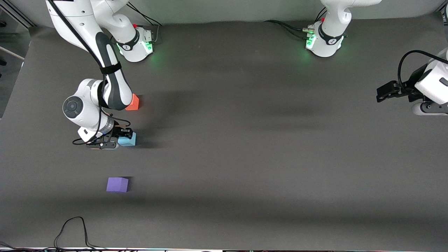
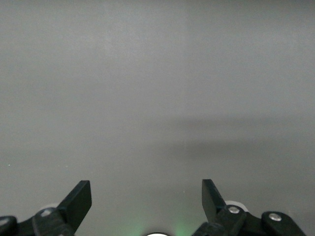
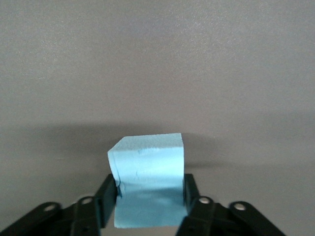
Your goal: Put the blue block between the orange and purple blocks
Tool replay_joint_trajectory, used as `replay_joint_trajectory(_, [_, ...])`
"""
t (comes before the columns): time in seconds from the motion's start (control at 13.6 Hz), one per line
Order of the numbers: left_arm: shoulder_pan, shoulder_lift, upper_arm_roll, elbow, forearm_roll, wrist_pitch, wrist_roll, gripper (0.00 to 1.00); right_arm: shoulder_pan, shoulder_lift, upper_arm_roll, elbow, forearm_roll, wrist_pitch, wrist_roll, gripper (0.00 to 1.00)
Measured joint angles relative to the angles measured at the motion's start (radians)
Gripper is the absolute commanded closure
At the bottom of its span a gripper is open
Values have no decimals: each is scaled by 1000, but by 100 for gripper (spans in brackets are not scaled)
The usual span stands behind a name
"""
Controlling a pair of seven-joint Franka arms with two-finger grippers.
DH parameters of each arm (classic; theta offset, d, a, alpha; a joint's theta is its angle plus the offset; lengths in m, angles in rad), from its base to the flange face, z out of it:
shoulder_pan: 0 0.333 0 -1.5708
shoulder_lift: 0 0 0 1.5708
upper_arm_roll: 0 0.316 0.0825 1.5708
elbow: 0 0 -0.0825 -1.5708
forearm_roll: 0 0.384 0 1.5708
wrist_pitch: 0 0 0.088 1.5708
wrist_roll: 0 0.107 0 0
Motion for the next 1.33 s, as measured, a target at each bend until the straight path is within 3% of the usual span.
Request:
replay_joint_trajectory(0.29, [0, 0, 0, -1, 0, 0, 0, 0, 1, -16, -17, 31, 5, -15, 0, 0])
replay_joint_trajectory(0.44, [0, 0, 0, -1, 0, 0, 0, 0, 2, -47, -45, 86, 5, -112, 0, 0])
replay_joint_trajectory(0.66, [0, 0, 0, -1, 0, 0, 0, 0, 2, -87, -97, 246, -35, -327, -5, 0])
replay_joint_trajectory(1.03, [0, 0, 0, -1, 0, 1, 0, 0, 7, -110, -104, 492, -98, -567, 81, 0])
replay_joint_trajectory(1.18, [0, 0, 0, -1, 0, 1, 0, 0, -10, -113, -67, 576, -114, -648, 157, 0])
replay_joint_trajectory(1.33, [0, 0, 0, -1, 0, 1, 0, 0, -127, -139, 106, 642, -170, -705, 254, 0])
